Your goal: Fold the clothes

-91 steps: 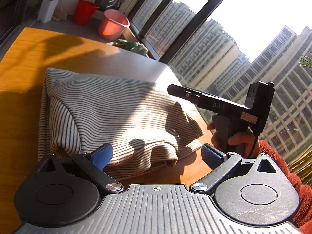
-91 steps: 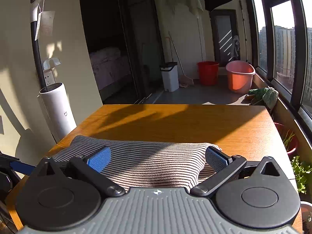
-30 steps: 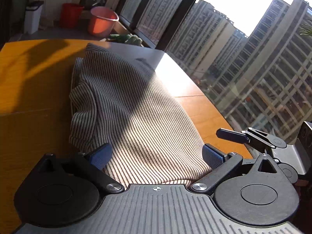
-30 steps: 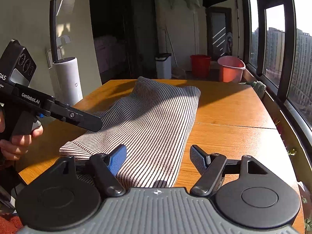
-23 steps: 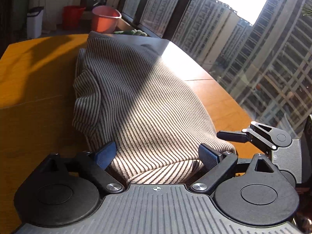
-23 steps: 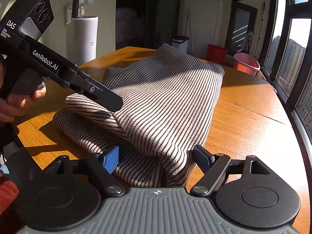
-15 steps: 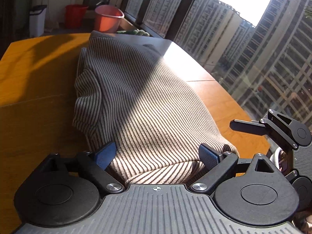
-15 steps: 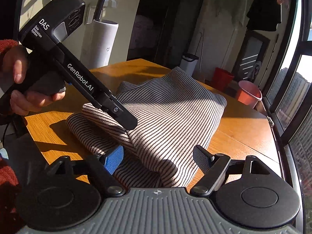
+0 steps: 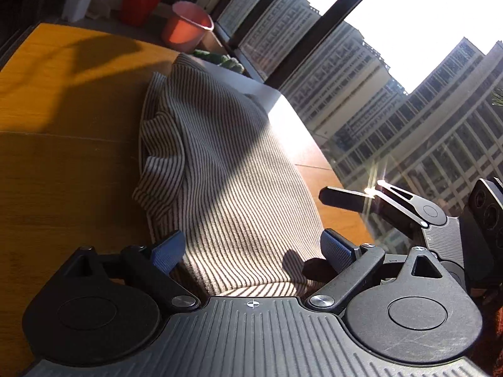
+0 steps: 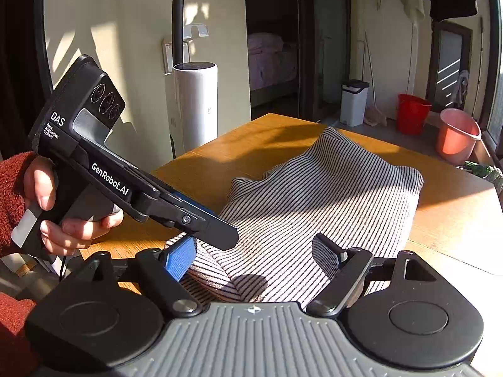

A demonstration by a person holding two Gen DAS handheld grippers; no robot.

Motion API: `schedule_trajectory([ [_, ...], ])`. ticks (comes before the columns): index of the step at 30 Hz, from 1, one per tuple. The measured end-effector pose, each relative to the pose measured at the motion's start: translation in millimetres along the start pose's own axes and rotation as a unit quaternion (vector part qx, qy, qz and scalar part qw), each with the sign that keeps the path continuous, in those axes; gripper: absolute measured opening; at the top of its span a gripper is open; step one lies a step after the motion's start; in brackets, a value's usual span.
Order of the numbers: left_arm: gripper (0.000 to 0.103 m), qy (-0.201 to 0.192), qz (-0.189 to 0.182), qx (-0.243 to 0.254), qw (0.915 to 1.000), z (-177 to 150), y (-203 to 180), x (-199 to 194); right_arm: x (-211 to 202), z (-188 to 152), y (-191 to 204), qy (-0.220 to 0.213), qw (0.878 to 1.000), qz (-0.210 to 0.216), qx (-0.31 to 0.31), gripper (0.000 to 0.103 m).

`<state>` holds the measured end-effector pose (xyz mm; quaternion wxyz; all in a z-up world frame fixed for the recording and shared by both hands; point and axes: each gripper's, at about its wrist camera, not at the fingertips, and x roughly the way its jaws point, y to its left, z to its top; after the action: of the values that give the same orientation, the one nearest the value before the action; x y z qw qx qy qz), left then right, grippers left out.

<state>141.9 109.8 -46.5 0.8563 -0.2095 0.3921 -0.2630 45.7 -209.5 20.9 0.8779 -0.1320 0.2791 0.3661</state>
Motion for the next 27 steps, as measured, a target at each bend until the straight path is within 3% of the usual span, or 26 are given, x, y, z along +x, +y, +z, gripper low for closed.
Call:
schedule_trajectory([
  [4, 0.096, -0.046, 0.023, 0.025, 0.9984, 12, -4, -19, 34, 34, -34, 0.006, 1.000, -0.010, 0.009, 0.080],
  [7, 0.096, -0.048, 0.033, 0.053, 0.9969, 7, -12, -22, 61, 56, -81, -0.012, 0.994, -0.012, 0.103, 0.074],
  [9, 0.097, -0.032, 0.006, 0.070, 0.9970, 0, -20, -15, 83, 66, -108, -0.019, 0.986, -0.027, 0.161, 0.051],
  [11, 0.097, -0.006, -0.022, 0.083, 0.9963, -7, -26, -1, 113, 72, -128, -0.010, 0.978, -0.029, 0.208, 0.046],
  [14, 0.098, 0.034, -0.025, 0.094, 0.9946, -23, -31, 23, 162, 64, -132, 0.050, 0.978, -0.057, 0.192, 0.043],
  [16, 0.099, 0.041, -0.016, 0.104, 0.9936, -35, -31, 32, 169, 59, -128, 0.039, 0.984, -0.069, 0.161, 0.045],
  [19, 0.102, 0.029, -0.007, 0.146, 0.9888, -47, -39, 32, 166, 64, -123, 0.051, 0.982, -0.086, 0.159, 0.045],
  [20, 0.103, 0.027, -0.004, 0.153, 0.9878, -49, -41, 33, 162, 67, -114, 0.056, 0.984, -0.101, 0.135, 0.048],
  [22, 0.103, 0.023, 0.001, 0.152, 0.9882, -51, -42, 33, 143, 65, -99, 0.049, 0.988, -0.108, 0.100, 0.065],
  [23, 0.103, 0.021, 0.000, 0.143, 0.9894, -51, -40, 31, 132, 63, -93, 0.040, 0.990, -0.105, 0.088, 0.083],
  [27, 0.103, 0.010, -0.030, 0.079, 0.9964, -47, -25, 27, 78, 41, -73, 0.020, 0.993, -0.095, 0.071, 0.102],
])
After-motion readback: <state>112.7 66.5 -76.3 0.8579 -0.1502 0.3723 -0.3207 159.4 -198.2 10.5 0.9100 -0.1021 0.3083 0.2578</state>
